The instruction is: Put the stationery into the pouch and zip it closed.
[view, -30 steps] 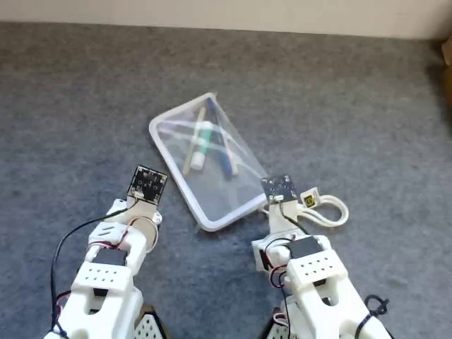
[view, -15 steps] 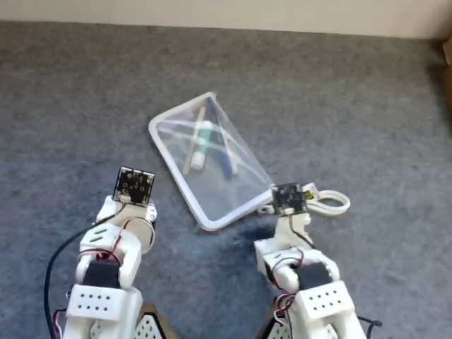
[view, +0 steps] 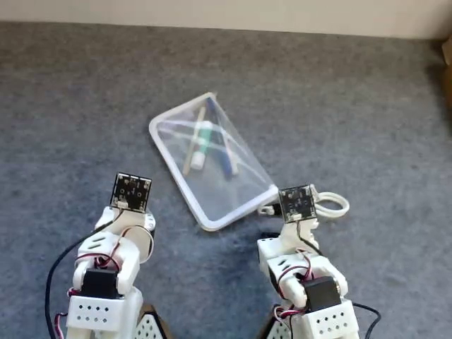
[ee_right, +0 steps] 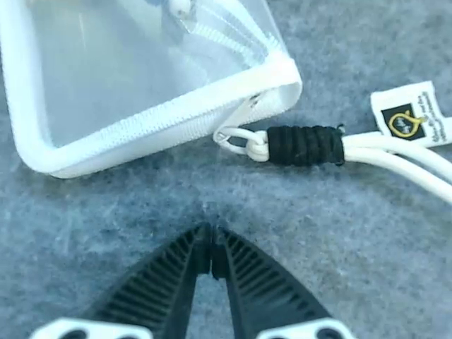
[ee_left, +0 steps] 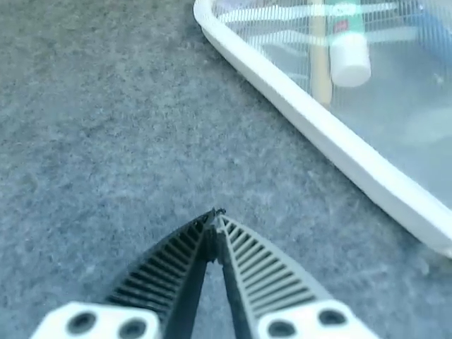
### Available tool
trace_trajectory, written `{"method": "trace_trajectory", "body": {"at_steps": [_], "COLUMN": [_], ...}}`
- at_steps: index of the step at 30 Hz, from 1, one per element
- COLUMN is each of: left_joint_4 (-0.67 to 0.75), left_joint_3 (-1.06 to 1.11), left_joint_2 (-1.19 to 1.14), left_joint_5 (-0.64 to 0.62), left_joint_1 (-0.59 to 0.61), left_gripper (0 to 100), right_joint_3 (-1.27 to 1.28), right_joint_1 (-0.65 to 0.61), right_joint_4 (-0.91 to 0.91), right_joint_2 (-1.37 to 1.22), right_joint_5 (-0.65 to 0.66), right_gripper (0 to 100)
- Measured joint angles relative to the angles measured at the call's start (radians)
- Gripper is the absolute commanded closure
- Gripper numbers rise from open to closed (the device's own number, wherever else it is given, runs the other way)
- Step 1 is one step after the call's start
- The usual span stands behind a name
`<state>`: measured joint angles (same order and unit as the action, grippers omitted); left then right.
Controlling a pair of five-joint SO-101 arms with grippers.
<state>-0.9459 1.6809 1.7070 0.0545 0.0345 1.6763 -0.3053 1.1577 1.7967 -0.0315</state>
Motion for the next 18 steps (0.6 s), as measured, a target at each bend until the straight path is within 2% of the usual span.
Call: {"method": "trace_trajectory", "body": {"at_steps": [9,18], "left_joint_4": [-0.203,-0.242], "left_joint_3": [0.000,0.000], "left_joint_2": [0.000,0.003], "left_joint_5": [0.000,0.000], "left_joint_1": [0.000,0.000], "left_gripper": [100,100], "right_joint_3": [0.000,0.000], "right_joint_1": [0.000,0.000], "right_joint_4": [0.000,0.000], "right_joint_2": [0.000,0.000], "right_joint_5": [0.000,0.000], "right_gripper": [99.5,99.5]}}
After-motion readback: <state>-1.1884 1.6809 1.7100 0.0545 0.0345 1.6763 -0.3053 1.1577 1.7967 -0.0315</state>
